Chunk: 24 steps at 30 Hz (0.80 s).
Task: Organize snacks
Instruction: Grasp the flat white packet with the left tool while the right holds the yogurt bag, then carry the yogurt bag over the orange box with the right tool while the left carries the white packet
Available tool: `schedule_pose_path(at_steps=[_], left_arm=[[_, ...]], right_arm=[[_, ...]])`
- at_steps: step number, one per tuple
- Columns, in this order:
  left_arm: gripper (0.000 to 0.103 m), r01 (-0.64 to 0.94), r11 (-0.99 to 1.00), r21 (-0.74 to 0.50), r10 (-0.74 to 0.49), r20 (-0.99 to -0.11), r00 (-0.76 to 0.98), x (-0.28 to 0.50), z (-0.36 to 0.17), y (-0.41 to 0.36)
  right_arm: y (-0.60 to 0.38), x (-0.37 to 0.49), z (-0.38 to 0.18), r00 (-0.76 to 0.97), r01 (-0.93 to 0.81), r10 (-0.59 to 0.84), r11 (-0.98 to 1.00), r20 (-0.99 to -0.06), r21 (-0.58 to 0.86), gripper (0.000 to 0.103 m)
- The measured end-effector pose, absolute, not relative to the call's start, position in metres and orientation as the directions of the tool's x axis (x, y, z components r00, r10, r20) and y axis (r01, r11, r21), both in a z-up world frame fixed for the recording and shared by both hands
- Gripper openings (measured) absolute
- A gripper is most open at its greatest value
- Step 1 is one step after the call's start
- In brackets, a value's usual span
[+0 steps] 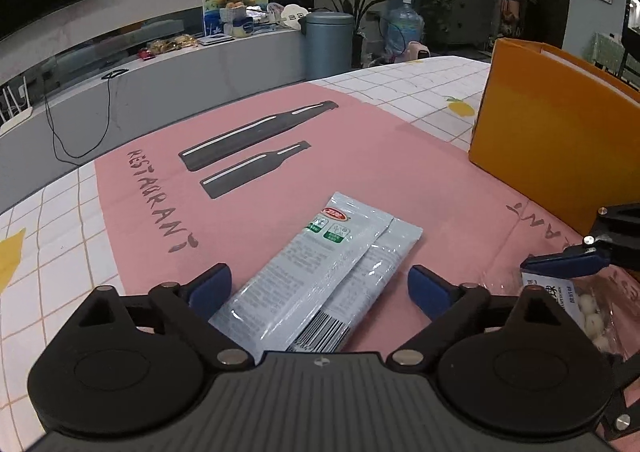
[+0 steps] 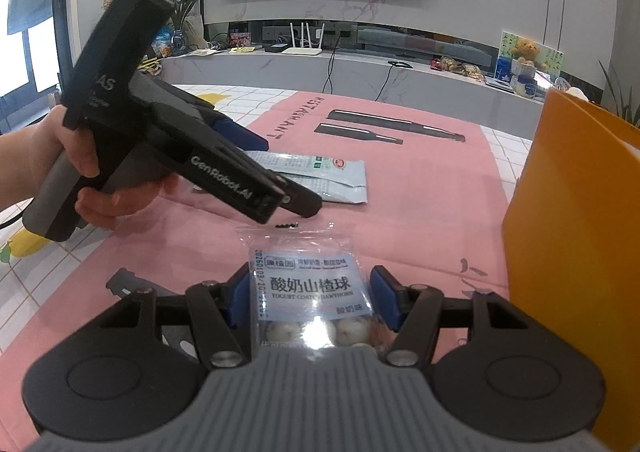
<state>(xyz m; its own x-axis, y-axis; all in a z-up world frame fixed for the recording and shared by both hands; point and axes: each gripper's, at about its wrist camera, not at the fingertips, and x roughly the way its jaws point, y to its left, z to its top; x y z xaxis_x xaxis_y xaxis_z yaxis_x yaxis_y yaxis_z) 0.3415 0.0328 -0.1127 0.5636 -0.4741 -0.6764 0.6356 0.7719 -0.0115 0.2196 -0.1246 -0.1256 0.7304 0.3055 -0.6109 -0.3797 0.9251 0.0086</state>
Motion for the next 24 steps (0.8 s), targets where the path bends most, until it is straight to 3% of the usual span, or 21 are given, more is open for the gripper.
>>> schedule_pose_path(at_steps=[10, 17, 21, 24], left_arm=[[0.08, 0.481, 0.877, -0.004, -0.337, -0.717, 0.61, 0.327, -0.102, 0.031], [0.078, 0.244, 0.969, -0.022, -0.154, -0.829, 0.537, 0.319, -0.087, 0.036], [0.078, 0.195, 0.979, -0.057, -0.154, -0.833, 0.531, 0.298, -0.086, 0.05], [0.087, 0.216, 0.976, -0.043, -0.155, -0.831, 0.534, 0.284, -0.085, 0.052]], right_arm=[[-0.122, 0.218, -0.127, 0.73, -0.389, 0.31, 0.921, -0.609, 0.002, 0.06], [-0.124, 0.213, -0.126, 0.735, -0.37, 0.297, 0.929, -0.61, 0.006, 0.06], [-0.129, 0.204, -0.125, 0.729, -0.382, 0.311, 0.924, -0.61, 0.014, 0.06], [-0.131, 0.198, -0.124, 0.729, -0.382, 0.312, 0.924, -0.61, 0.016, 0.06]])
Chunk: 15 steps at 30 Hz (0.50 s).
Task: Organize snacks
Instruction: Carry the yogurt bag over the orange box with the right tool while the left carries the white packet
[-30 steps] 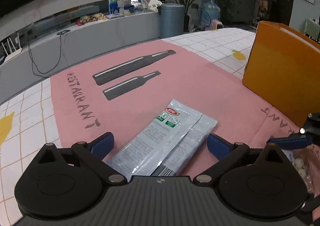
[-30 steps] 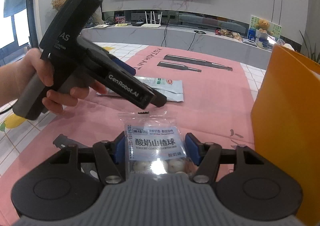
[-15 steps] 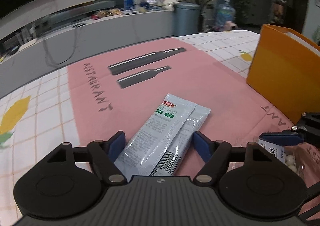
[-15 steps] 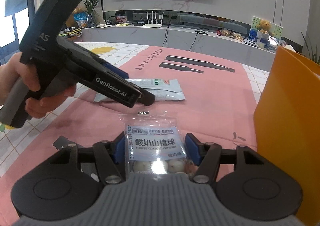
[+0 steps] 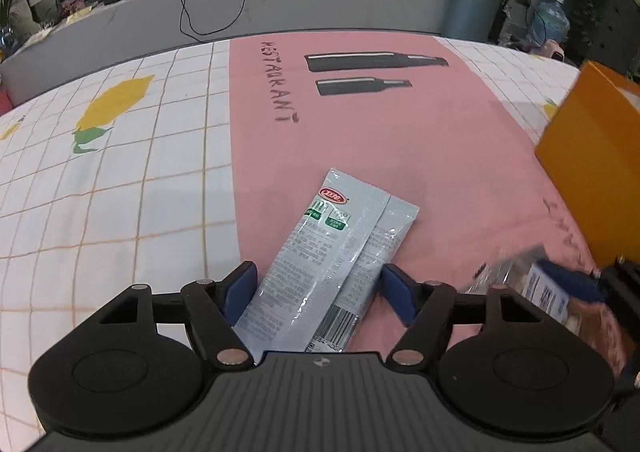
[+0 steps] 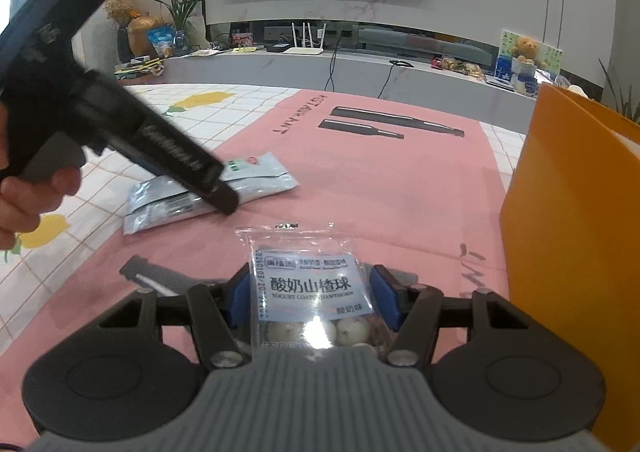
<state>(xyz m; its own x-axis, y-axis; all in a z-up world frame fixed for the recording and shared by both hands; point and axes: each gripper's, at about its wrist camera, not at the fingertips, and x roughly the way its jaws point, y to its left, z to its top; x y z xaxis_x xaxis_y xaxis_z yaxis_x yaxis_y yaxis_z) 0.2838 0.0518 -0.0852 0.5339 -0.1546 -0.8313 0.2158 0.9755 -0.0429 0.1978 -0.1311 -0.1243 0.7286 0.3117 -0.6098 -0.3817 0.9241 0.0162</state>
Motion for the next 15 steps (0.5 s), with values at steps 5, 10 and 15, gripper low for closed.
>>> schedule_pose_path(at_steps=[5, 10, 15], left_arm=[[0.096, 0.325, 0.946, 0.016, -0.178, -0.811, 0.557, 0.269, -0.089, 0.044], [0.081, 0.336, 0.942, -0.015, -0.209, -0.808, 0.551, 0.272, -0.088, 0.046], [0.062, 0.276, 0.96, -0.035, -0.191, -0.805, 0.562, 0.274, -0.084, 0.051]], right_arm=[[-0.131, 0.197, -0.124, 0.728, -0.382, 0.312, 0.924, -0.61, 0.016, 0.06], [-0.132, 0.198, -0.124, 0.728, -0.382, 0.312, 0.924, -0.61, 0.016, 0.06], [-0.131, 0.198, -0.124, 0.73, -0.382, 0.311, 0.924, -0.609, 0.013, 0.06]])
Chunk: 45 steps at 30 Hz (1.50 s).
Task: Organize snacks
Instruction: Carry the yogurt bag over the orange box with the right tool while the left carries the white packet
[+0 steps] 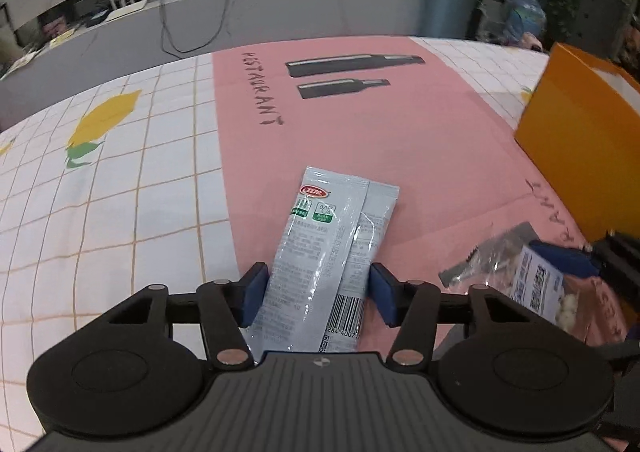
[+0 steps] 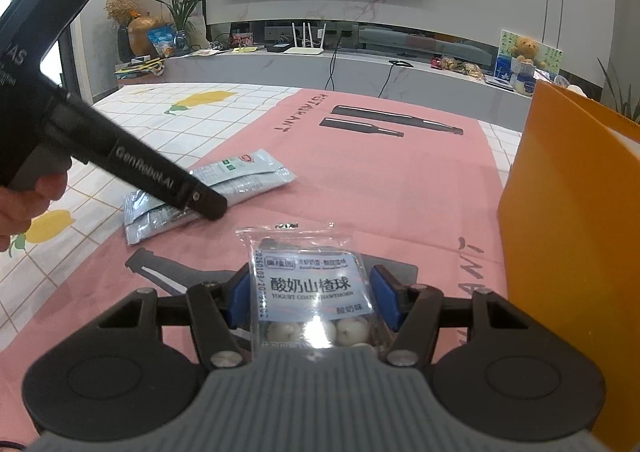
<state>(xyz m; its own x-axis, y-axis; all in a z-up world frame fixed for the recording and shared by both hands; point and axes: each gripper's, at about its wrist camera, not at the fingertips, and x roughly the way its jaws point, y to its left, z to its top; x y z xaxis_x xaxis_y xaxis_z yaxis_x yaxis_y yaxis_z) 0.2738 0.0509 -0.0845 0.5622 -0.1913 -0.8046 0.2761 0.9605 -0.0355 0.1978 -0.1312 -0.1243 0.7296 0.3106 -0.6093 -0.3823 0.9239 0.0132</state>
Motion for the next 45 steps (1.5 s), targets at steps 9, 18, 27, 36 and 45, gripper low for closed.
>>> schedule_pose_path(at_steps=[9, 18, 27, 36, 45], left_arm=[[0.059, 0.213, 0.972, -0.099, -0.212, -0.76, 0.615, 0.26, -0.07, 0.052], [0.059, 0.199, 0.975, -0.1, -0.21, -0.71, 0.672, 0.231, -0.039, 0.052], [0.059, 0.117, 0.961, -0.249, -0.254, -0.637, 0.728, 0.206, -0.009, 0.07], [0.058, 0.232, 0.927, -0.296, -0.365, -0.562, 0.742, 0.189, 0.013, 0.039], [0.058, 0.315, 0.887, -0.336, -0.458, -0.567, 0.685, 0.194, 0.002, 0.004]], right_arm=[[-0.13, 0.196, -0.12, 0.721, -0.373, 0.322, 0.927, -0.613, 0.049, 0.057], [-0.128, 0.181, -0.082, 0.755, -0.381, 0.377, 0.918, -0.536, 0.11, 0.057], [-0.157, 0.155, -0.021, 0.809, -0.358, 0.401, 0.916, -0.431, 0.18, 0.058], [-0.243, 0.139, 0.035, 0.879, -0.203, 0.27, 0.958, -0.393, 0.203, 0.058], [-0.312, 0.185, 0.018, 0.819, -0.037, 0.204, 0.951, -0.537, 0.306, 0.058]])
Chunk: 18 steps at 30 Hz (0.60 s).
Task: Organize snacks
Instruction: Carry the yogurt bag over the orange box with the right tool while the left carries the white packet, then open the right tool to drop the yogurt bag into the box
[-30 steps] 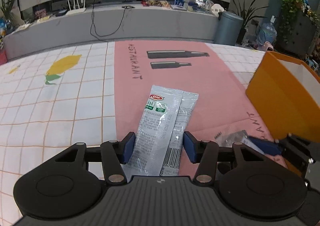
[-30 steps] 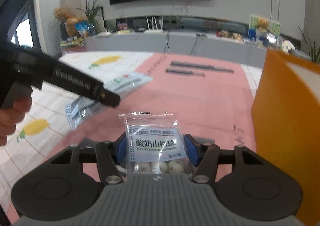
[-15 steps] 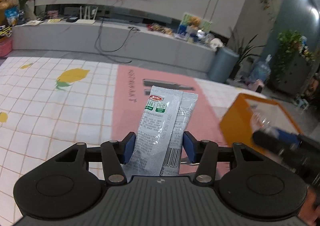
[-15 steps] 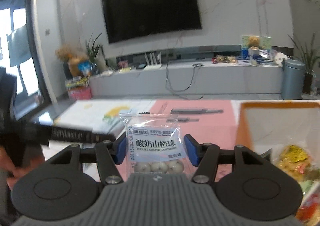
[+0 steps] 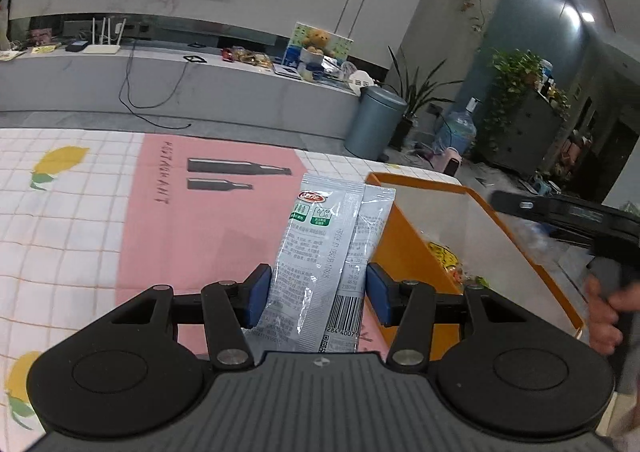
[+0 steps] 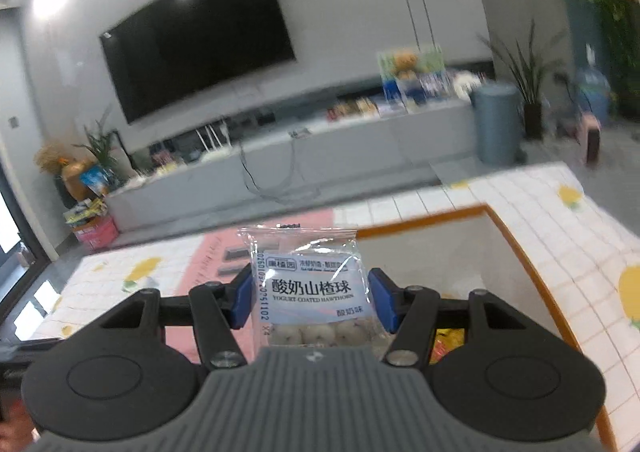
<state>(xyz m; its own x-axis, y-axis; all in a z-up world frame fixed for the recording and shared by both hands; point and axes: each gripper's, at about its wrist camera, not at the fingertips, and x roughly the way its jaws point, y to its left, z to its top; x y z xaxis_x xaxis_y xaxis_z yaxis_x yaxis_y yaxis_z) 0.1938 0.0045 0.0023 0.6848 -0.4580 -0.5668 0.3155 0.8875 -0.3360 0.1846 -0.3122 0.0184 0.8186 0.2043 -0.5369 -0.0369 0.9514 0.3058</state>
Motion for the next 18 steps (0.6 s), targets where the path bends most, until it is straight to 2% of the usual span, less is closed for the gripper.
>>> schedule_pose_path(at_steps=[6, 9, 14, 17, 18], left_arm=[[0.058, 0.334, 0.878, -0.344, -0.478, -0.591, 0.65, 0.198, -0.008, -0.008], [0.058, 0.338, 0.884, -0.322, -0.467, -0.603, 0.647, 0.198, -0.014, -0.011], [0.058, 0.328, 0.89, -0.318, -0.457, -0.622, 0.636, 0.197, -0.02, -0.016], [0.058, 0.337, 0.886, -0.319, -0.464, -0.624, 0.629, 0.193, -0.021, -0.019], [0.058, 0.342, 0.885, -0.318, -0.466, -0.623, 0.628, 0.192, -0.02, -0.02]], right_arm=[[-0.327, 0.242, -0.028, 0.709, 0.161, 0.203, 0.886, -0.675, 0.435, 0.058], [-0.327, 0.262, -0.041, 0.686, 0.222, 0.191, 0.863, -0.702, 0.453, 0.058], [-0.314, 0.28, -0.049, 0.673, 0.211, 0.176, 0.885, -0.718, 0.415, 0.059], [-0.314, 0.281, -0.053, 0.678, 0.226, 0.199, 0.859, -0.707, 0.458, 0.067], [-0.314, 0.279, -0.053, 0.671, 0.226, 0.21, 0.855, -0.711, 0.467, 0.081]])
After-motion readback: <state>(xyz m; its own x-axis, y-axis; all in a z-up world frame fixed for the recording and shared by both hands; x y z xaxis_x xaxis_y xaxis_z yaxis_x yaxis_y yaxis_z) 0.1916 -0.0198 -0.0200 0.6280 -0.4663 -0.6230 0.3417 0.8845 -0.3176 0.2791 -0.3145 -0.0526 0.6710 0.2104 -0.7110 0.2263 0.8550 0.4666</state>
